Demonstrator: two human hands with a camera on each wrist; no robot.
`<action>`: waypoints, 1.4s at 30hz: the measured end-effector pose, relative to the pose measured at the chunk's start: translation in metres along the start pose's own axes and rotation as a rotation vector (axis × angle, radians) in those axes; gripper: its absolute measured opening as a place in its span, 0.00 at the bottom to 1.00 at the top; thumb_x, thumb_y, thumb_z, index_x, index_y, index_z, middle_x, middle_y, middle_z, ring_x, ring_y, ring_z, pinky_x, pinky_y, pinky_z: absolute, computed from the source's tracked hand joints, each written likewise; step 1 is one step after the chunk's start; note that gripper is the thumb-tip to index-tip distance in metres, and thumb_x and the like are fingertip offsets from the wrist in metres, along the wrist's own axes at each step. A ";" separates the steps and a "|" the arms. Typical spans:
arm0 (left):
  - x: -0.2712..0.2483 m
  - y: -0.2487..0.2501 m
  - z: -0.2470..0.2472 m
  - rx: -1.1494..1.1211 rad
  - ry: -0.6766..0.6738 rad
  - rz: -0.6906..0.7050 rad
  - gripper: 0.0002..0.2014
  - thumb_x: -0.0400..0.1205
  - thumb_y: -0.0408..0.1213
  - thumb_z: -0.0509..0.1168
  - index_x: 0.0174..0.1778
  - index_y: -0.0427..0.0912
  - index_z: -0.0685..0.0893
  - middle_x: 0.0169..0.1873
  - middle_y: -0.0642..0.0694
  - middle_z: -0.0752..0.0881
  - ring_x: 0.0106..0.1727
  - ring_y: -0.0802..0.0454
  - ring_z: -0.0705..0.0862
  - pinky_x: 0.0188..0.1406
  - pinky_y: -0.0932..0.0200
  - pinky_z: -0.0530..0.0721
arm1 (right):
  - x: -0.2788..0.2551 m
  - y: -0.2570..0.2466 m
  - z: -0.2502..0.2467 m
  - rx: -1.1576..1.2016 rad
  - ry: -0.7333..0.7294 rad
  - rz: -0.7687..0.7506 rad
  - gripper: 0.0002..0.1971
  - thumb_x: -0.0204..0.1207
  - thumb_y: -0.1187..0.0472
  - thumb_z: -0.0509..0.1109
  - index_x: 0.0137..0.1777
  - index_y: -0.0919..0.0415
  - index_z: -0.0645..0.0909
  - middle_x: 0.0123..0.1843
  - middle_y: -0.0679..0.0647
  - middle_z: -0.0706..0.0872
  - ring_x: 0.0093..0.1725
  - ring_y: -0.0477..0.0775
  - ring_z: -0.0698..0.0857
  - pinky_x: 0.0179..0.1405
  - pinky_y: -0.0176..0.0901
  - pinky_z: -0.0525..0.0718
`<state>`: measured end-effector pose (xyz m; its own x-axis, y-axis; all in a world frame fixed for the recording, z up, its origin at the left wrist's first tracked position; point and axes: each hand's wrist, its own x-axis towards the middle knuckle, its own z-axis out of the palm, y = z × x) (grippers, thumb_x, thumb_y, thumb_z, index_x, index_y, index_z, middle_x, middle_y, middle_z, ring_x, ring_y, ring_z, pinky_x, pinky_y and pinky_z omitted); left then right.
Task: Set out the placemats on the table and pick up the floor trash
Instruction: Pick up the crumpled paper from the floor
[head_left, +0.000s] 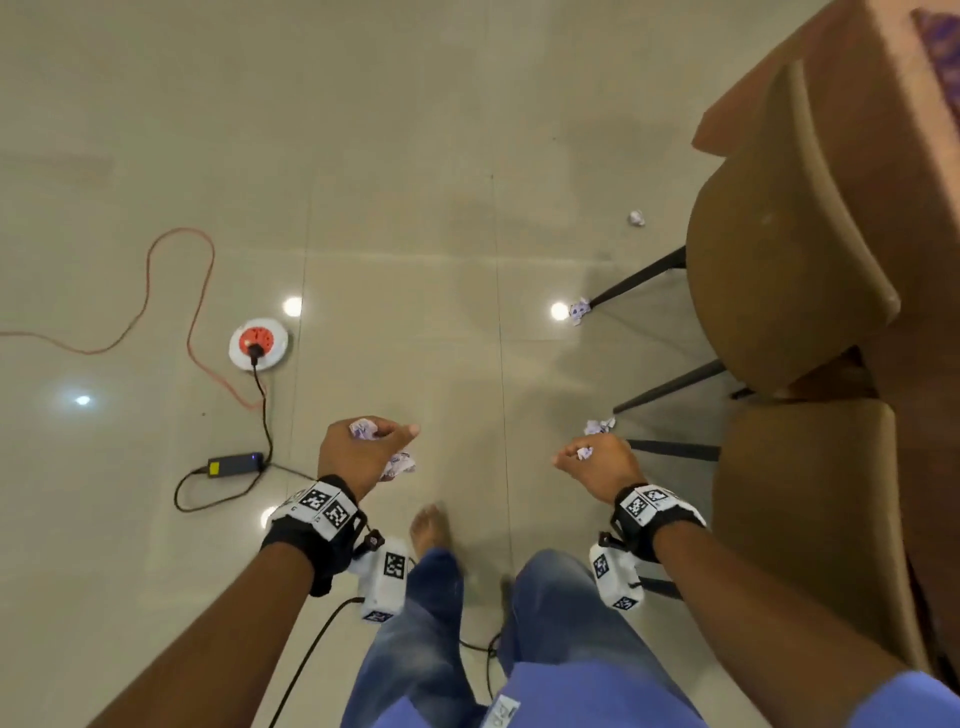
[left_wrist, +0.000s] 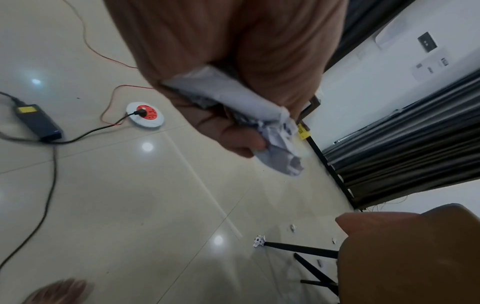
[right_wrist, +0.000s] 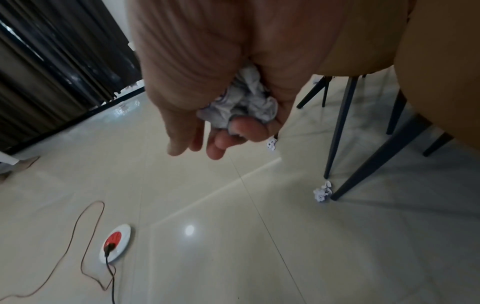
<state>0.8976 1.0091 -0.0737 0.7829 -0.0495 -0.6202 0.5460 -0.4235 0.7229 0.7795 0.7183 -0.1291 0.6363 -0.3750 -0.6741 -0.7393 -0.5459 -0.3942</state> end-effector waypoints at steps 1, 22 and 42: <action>0.008 0.011 -0.001 0.056 -0.006 0.002 0.20 0.70 0.47 0.79 0.24 0.37 0.80 0.16 0.49 0.83 0.21 0.56 0.81 0.28 0.61 0.81 | 0.007 -0.004 -0.006 -0.021 0.023 0.027 0.18 0.73 0.44 0.75 0.30 0.56 0.84 0.33 0.54 0.88 0.42 0.57 0.87 0.37 0.38 0.76; 0.371 0.163 0.239 0.799 -0.376 0.260 0.10 0.82 0.47 0.63 0.40 0.45 0.81 0.33 0.47 0.85 0.36 0.47 0.81 0.36 0.58 0.71 | 0.274 0.048 -0.016 0.372 0.009 0.605 0.21 0.78 0.59 0.61 0.71 0.47 0.76 0.71 0.56 0.82 0.67 0.62 0.81 0.69 0.49 0.77; 0.691 -0.046 0.619 1.511 -0.883 1.301 0.29 0.82 0.50 0.60 0.80 0.63 0.58 0.82 0.40 0.54 0.50 0.29 0.85 0.47 0.42 0.83 | 0.520 0.304 0.190 0.248 0.358 0.879 0.41 0.76 0.55 0.72 0.83 0.51 0.52 0.75 0.62 0.68 0.67 0.69 0.81 0.65 0.63 0.81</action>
<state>1.2288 0.4347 -0.7246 -0.1239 -0.9175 -0.3778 -0.9564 0.0089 0.2920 0.8433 0.5001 -0.7183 -0.1638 -0.7999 -0.5774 -0.9810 0.1937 0.0099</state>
